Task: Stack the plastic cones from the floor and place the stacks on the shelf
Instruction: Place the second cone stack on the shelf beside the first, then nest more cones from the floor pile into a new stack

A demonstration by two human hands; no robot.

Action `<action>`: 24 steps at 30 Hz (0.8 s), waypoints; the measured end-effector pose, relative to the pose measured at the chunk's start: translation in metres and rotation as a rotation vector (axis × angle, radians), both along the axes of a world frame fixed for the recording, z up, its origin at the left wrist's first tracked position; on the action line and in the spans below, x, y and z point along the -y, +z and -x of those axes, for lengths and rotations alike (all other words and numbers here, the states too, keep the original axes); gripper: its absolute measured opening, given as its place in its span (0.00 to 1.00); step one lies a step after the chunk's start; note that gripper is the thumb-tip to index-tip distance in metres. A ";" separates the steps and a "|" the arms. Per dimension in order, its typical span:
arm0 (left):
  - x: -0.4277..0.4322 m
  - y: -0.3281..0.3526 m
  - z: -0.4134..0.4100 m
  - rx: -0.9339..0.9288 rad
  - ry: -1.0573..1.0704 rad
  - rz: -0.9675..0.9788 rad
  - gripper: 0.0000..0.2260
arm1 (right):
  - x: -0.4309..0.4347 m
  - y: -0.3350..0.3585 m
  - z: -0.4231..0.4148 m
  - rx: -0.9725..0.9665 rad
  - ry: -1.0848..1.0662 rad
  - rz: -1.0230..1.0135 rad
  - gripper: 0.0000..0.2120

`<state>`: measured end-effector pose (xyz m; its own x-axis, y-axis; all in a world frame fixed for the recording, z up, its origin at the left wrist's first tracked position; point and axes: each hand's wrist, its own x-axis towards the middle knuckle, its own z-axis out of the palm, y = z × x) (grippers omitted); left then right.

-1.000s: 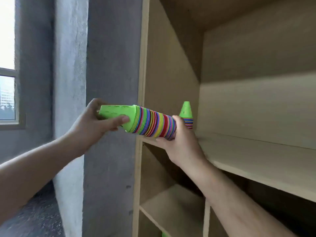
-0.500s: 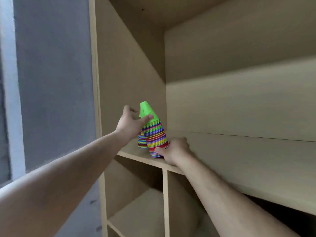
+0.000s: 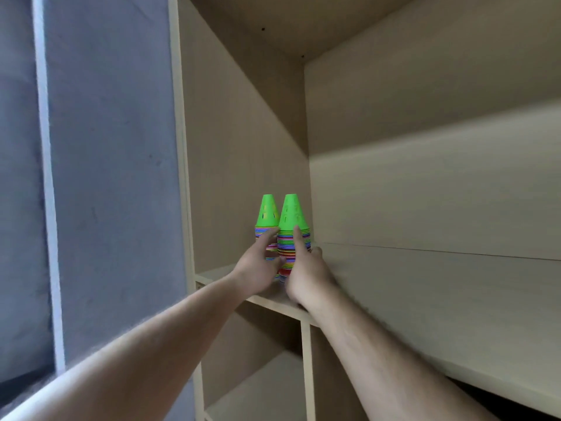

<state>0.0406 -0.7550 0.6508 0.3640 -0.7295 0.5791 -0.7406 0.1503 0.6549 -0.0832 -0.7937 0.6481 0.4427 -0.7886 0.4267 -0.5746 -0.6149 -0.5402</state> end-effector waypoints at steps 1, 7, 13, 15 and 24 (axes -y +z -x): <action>-0.005 -0.002 -0.001 0.027 -0.004 -0.006 0.27 | -0.004 -0.001 0.000 -0.003 -0.022 0.048 0.45; -0.081 -0.046 -0.024 0.287 0.101 0.069 0.23 | -0.055 -0.050 -0.026 0.388 0.242 0.400 0.28; -0.191 -0.150 -0.060 0.249 0.385 -0.028 0.18 | -0.120 -0.139 -0.081 0.226 0.567 0.130 0.16; -0.227 -0.191 -0.067 0.238 0.435 -0.076 0.18 | -0.148 -0.174 -0.099 0.112 0.665 0.049 0.15; -0.391 -0.406 -0.043 -0.150 0.591 -0.390 0.20 | -0.290 -0.377 -0.109 -0.344 0.900 -0.172 0.18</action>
